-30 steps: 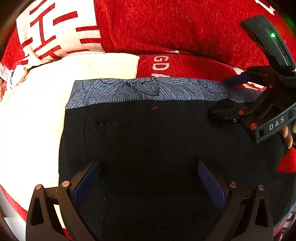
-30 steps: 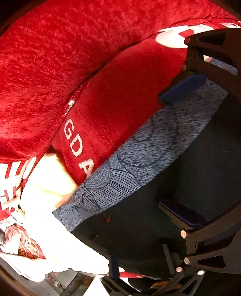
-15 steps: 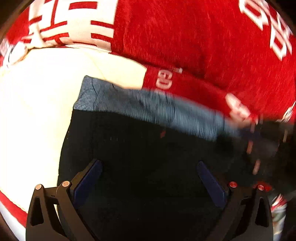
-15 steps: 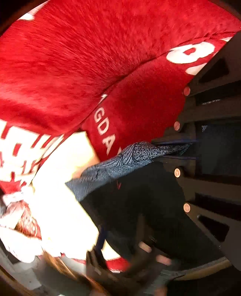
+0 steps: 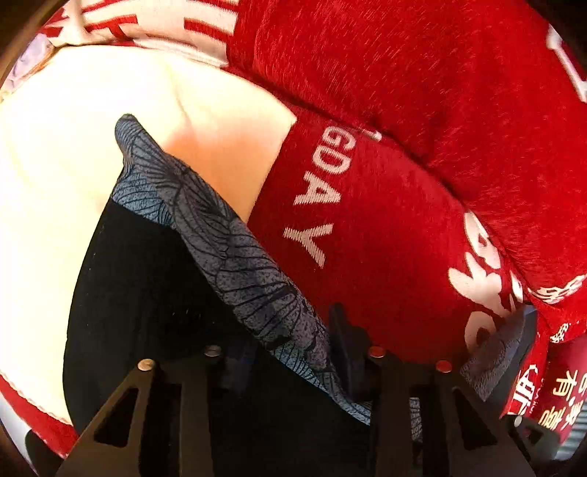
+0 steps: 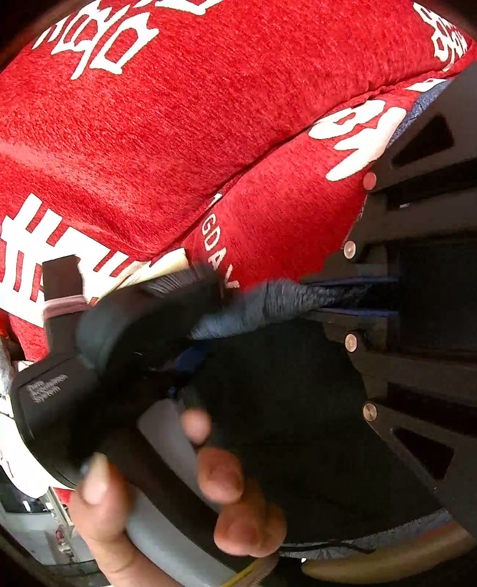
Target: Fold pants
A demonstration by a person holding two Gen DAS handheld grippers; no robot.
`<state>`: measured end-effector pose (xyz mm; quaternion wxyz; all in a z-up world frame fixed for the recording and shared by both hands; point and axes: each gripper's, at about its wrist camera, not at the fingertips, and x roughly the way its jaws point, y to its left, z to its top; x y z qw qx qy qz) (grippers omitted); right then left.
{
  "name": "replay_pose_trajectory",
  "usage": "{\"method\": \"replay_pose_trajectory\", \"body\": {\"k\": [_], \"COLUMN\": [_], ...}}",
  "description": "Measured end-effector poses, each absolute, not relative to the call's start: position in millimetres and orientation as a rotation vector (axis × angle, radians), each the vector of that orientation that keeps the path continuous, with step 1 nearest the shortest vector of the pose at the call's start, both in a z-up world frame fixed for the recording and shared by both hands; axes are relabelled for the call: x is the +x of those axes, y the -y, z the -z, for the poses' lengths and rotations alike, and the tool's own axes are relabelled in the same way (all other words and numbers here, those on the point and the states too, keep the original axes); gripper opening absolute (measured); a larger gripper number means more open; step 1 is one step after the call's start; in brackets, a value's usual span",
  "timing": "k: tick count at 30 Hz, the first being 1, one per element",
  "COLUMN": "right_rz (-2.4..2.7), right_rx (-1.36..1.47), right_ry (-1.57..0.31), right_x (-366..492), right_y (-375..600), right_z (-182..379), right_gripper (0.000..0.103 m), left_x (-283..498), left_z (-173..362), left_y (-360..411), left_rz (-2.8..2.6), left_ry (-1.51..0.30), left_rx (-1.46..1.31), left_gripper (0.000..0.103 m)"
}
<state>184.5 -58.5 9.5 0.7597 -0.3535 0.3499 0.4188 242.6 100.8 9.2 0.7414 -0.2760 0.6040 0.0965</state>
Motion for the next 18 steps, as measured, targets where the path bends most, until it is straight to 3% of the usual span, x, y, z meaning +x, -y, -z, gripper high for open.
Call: {"method": "replay_pose_trajectory", "body": {"k": [2, 4, 5, 6, 8, 10, 12, 15, 18], "right_rz": [-0.909, -0.907, -0.906, -0.912, -0.907, -0.914, -0.969, -0.95, -0.909], "right_rx": [-0.779, -0.783, -0.787, -0.789, -0.794, -0.782, -0.733, -0.766, -0.783], "right_ry": [-0.77, -0.793, -0.787, -0.773, -0.813, -0.883, -0.954, -0.872, -0.786], "right_x": [187.4, 192.7, 195.8, 199.1, 213.3, 225.4, 226.2, 196.7, 155.5], "right_y": [56.5, 57.9, 59.4, 60.4, 57.5, 56.2, 57.9, 64.9, 75.4], "right_z": [-7.7, -8.2, -8.5, -8.0, -3.0, 0.5, -4.8, -26.2, -47.2], "right_gripper": [0.019, 0.059, 0.093, 0.1, 0.1, 0.088, 0.037, 0.023, 0.019], "left_x": [229.6, 222.6, 218.4, 217.2, 216.4, 213.8, 212.3, 195.6, 163.4], "left_z": [-15.2, -17.6, -17.8, -17.6, -19.3, -28.6, -33.7, -51.3, -72.4], "left_y": [-101.1, -104.8, -106.2, -106.9, -106.2, -105.6, -103.1, -100.6, -93.2], "left_rz": [-0.197, -0.194, -0.195, -0.197, -0.201, -0.198, -0.18, -0.142, -0.106], "left_ry": [-1.298, -1.287, -1.284, -1.284, -1.277, -1.265, -1.252, -1.214, -1.158], "left_rx": [-0.611, -0.625, -0.63, -0.637, -0.62, -0.597, -0.596, -0.604, -0.592], "left_gripper": [0.02, 0.019, 0.019, 0.018, 0.018, 0.018, 0.018, 0.018, 0.018]}}
